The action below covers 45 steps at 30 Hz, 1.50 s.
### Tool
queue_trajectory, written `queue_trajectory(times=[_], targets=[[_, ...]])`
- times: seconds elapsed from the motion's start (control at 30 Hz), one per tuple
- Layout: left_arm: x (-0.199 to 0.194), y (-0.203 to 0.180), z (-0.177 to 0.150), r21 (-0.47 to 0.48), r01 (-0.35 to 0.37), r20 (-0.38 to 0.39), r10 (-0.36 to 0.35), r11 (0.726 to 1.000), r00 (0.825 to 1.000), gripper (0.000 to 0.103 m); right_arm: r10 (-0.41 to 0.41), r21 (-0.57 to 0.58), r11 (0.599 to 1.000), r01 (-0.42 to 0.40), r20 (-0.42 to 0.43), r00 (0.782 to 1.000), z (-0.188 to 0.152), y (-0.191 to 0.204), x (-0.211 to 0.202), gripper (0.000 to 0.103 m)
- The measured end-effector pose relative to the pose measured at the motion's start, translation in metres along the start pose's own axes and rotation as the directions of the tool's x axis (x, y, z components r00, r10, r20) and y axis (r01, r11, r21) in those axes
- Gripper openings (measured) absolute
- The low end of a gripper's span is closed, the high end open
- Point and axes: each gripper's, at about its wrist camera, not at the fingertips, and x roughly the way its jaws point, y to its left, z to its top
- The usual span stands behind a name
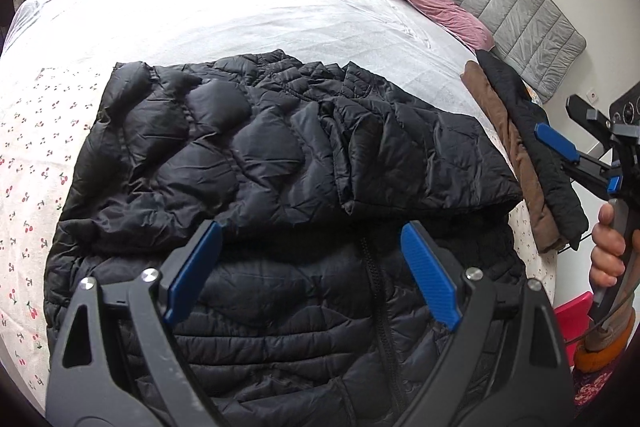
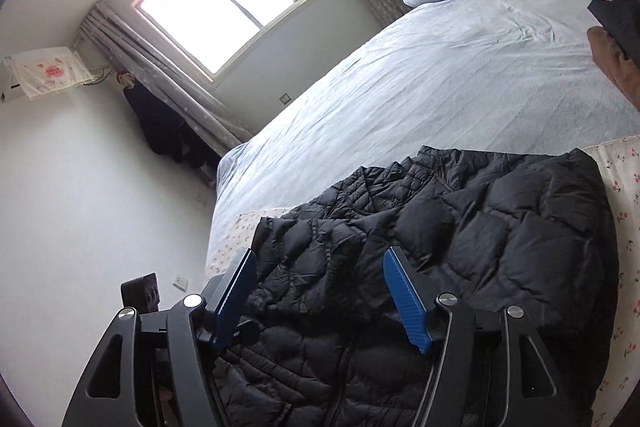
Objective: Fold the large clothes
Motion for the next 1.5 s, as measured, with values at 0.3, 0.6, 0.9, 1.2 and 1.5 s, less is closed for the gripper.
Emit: queue_trajectory(times=[0.3,0.6,0.9,1.2,1.5], targets=[[0.064,-0.024,0.03,-0.036,0.057,-0.077,-0.06,0.998,0.995,0.083,-0.291,0.089,0.952,0.291,-0.018,0.957,-0.043,-0.077,-0.035,0.068],[0.083,-0.04,0.037,-0.072,0.089,-0.066,-0.094,0.993,0.993,0.006,-0.356,0.188,0.92,0.344,0.031,0.934,-0.077,-0.125,-0.063,0.068],[0.042,0.004,0.045,-0.056,-0.28,0.05,0.283,0.958,0.958,0.035,-0.44,0.141,0.892,0.429,0.059,0.896,-0.051,-0.129,-0.053,0.068],[0.087,-0.03,0.045,0.076,-0.087,0.109,0.078,0.993,0.991,0.05,-0.509,-0.02,0.86,0.51,0.036,0.86,-0.03,-0.12,0.017,0.068],[0.124,-0.025,0.027,0.114,-0.101,0.04,0.097,0.988,0.995,0.053,-0.57,-0.06,0.822,0.567,-0.08,0.818,-0.045,-0.147,0.061,0.069]])
